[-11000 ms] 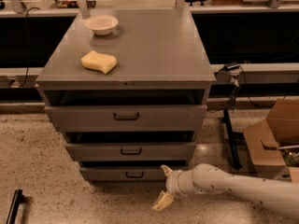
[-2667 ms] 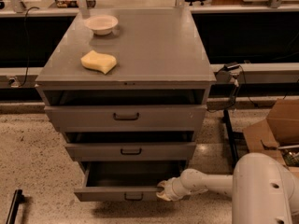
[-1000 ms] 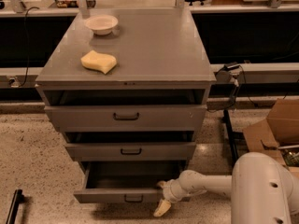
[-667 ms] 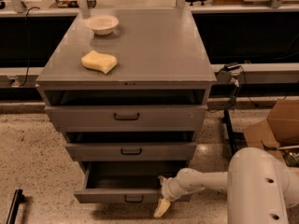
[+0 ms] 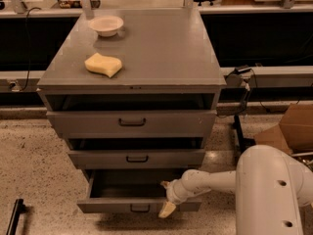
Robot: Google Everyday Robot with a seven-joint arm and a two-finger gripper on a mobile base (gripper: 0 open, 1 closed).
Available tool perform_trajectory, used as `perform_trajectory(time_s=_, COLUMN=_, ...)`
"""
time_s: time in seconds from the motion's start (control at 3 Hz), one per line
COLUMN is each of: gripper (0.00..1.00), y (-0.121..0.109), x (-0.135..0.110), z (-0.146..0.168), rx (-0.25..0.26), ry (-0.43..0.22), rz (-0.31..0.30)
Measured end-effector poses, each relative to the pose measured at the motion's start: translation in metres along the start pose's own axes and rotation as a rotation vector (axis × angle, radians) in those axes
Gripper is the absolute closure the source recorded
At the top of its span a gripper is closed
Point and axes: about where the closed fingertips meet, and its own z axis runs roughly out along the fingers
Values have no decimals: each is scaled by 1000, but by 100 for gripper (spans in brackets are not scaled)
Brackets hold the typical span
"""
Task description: Open bottom drawer
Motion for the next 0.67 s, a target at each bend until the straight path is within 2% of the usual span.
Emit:
perform_trajectory(time_s=0.33, gripper=41, y=-18, x=-11, z=-6, rx=13, ry=-8, rz=-33)
perform_trajectory(time_s=0.67, gripper=57, y=-36, x=-20, z=-7, rx=20, ry=-14, rz=-59)
